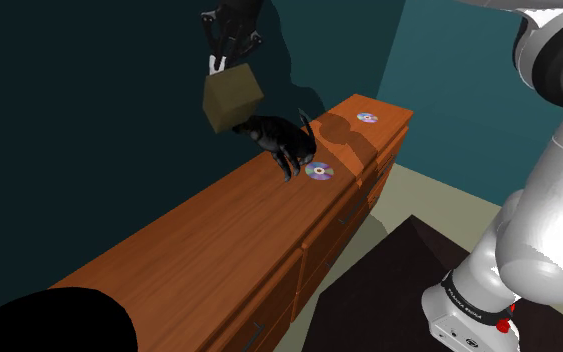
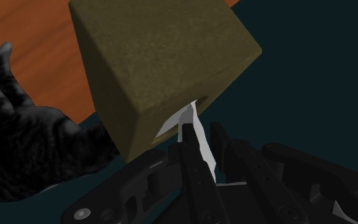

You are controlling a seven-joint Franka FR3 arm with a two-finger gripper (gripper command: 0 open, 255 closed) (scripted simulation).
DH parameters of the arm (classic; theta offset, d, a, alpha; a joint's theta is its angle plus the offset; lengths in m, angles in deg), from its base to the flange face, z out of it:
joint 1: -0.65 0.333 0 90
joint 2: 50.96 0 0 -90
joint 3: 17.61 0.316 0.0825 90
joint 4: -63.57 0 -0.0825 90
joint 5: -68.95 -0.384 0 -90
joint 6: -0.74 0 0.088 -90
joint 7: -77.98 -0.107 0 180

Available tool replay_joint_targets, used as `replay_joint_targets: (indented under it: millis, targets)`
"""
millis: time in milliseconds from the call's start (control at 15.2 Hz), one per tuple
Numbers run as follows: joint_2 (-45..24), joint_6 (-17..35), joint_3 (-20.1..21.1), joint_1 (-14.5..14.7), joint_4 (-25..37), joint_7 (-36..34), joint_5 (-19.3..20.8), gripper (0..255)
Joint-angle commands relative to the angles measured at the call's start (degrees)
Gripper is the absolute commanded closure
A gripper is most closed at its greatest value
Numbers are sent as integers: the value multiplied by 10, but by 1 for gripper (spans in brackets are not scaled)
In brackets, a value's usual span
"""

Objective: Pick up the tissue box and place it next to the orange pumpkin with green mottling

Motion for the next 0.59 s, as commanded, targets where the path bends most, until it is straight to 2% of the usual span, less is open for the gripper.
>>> replay_joint_targets:
  millis: [0,528]
  targets:
    - [11,1,4,6,-11,-11,3,255]
    - [90,36,44,55,-112,-103,24,255]
